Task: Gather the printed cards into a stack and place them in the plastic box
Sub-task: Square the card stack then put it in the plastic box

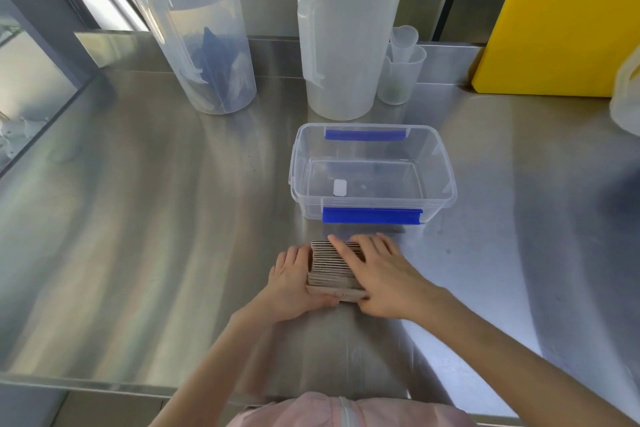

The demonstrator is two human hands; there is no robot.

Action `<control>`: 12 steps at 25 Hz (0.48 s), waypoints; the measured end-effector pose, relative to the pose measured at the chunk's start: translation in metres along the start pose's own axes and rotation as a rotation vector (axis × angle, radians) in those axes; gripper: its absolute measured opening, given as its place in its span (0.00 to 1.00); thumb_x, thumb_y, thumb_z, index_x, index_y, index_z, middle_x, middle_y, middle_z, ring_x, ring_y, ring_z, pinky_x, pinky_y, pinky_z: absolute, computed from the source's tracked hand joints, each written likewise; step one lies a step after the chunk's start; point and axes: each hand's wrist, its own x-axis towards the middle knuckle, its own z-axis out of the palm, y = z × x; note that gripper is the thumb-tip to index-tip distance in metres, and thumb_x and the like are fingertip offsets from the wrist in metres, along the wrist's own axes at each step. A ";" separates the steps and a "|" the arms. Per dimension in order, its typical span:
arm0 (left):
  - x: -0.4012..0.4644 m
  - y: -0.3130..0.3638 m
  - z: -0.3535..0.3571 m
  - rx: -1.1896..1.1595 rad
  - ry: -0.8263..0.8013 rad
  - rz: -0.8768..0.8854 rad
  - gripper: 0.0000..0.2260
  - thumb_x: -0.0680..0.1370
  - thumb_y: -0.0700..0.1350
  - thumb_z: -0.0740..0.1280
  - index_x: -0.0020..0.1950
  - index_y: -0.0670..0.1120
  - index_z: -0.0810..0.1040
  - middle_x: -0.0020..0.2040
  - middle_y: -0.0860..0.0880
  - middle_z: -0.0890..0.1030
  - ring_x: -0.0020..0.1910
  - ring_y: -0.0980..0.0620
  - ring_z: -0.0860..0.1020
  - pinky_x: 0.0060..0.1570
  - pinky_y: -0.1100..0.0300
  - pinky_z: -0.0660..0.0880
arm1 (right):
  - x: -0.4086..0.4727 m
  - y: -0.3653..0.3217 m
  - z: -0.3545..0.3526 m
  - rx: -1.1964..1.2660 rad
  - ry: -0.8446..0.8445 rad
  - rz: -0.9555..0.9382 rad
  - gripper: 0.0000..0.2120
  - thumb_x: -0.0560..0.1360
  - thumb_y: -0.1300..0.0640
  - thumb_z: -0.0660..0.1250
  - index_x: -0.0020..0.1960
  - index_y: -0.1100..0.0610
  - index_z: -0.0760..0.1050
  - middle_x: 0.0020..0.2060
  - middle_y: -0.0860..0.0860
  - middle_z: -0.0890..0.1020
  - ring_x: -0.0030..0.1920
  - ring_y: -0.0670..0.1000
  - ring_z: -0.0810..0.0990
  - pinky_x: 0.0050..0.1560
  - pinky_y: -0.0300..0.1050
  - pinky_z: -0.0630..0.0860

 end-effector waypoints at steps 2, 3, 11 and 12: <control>0.002 0.000 0.009 0.038 0.041 -0.032 0.43 0.64 0.57 0.73 0.71 0.45 0.56 0.68 0.48 0.65 0.67 0.49 0.63 0.68 0.55 0.60 | 0.001 -0.001 0.014 0.014 0.040 0.027 0.47 0.69 0.50 0.67 0.74 0.50 0.37 0.74 0.58 0.54 0.75 0.57 0.49 0.69 0.48 0.33; 0.004 -0.001 0.011 0.004 0.032 -0.031 0.44 0.64 0.56 0.74 0.72 0.45 0.54 0.69 0.49 0.64 0.68 0.49 0.62 0.68 0.54 0.59 | 0.003 0.001 0.016 0.028 0.042 0.034 0.47 0.69 0.48 0.67 0.74 0.50 0.37 0.74 0.57 0.52 0.75 0.56 0.47 0.68 0.48 0.32; 0.003 0.002 0.005 -0.116 -0.032 -0.010 0.51 0.60 0.59 0.72 0.73 0.49 0.47 0.70 0.50 0.64 0.69 0.49 0.60 0.69 0.53 0.58 | -0.017 0.018 0.007 0.573 0.174 0.168 0.38 0.71 0.36 0.59 0.74 0.48 0.48 0.75 0.45 0.53 0.69 0.36 0.45 0.71 0.41 0.43; 0.003 0.002 0.005 -0.119 -0.032 0.001 0.49 0.62 0.57 0.74 0.73 0.49 0.47 0.70 0.50 0.63 0.69 0.49 0.60 0.70 0.52 0.57 | -0.024 0.021 0.008 0.723 0.249 0.244 0.32 0.74 0.42 0.59 0.73 0.47 0.52 0.74 0.44 0.56 0.69 0.37 0.49 0.69 0.38 0.48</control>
